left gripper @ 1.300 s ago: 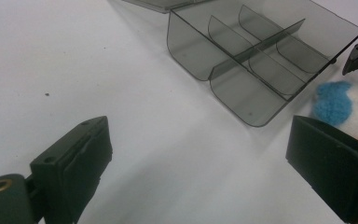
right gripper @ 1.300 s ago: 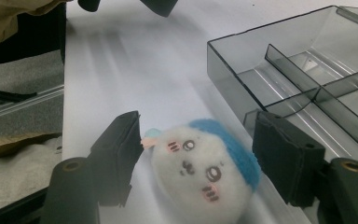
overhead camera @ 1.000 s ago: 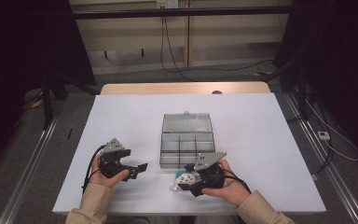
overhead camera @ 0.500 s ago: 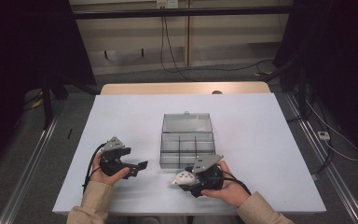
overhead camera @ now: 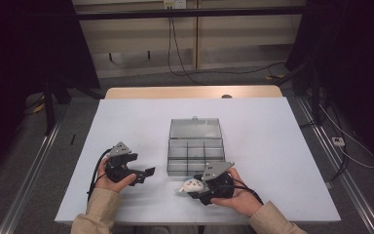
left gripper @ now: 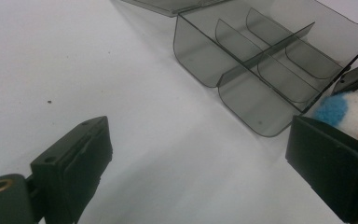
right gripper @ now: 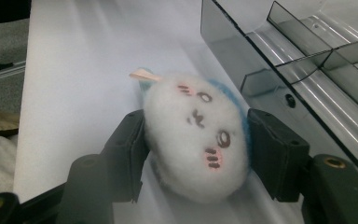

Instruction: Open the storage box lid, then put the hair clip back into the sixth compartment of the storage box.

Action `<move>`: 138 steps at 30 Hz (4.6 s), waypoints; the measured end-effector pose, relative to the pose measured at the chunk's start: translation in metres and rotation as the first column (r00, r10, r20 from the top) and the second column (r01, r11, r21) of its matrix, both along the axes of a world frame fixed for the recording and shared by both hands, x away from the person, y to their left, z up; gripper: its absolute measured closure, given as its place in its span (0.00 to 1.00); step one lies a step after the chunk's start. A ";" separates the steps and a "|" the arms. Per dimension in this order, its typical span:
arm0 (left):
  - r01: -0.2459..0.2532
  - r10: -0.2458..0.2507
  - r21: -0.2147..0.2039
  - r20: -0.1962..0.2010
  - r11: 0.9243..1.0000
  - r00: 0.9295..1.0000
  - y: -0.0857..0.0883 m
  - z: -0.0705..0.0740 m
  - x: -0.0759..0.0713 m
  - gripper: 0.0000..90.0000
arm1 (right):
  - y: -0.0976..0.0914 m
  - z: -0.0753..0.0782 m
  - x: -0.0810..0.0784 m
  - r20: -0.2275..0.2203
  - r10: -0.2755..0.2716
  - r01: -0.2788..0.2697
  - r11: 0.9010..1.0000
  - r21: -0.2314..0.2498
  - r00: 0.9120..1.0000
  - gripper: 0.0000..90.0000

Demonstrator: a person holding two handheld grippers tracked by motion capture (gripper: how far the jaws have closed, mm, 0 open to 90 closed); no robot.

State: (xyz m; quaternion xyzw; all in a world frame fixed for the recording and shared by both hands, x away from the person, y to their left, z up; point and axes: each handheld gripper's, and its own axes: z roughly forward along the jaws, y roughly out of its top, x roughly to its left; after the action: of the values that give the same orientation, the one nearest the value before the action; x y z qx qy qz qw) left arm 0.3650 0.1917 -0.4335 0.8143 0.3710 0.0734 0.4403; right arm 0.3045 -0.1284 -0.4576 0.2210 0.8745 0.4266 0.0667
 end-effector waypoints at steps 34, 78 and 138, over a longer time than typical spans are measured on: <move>-0.014 0.014 -0.024 -0.001 1.000 1.000 0.003 0.000 0.005 0.08 | -0.015 0.017 -0.003 -0.017 -0.016 0.017 0.999 0.046 1.000 0.50; -0.025 0.025 -0.008 0.017 1.000 1.000 0.014 0.006 -0.007 0.08 | -0.021 0.051 0.011 -0.040 0.012 -0.009 0.998 0.069 0.999 0.50; -0.025 0.025 -0.007 0.023 1.000 0.999 0.015 0.008 -0.008 0.08 | -0.043 0.053 0.039 -0.025 -0.092 0.094 0.994 0.056 0.995 0.50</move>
State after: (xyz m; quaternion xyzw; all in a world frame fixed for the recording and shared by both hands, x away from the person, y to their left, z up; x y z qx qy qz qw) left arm 0.3571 0.2064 -0.4252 0.8071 0.3764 0.0870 0.4464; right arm 0.3434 -0.1710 -0.4047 0.2682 0.8513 0.4455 0.0702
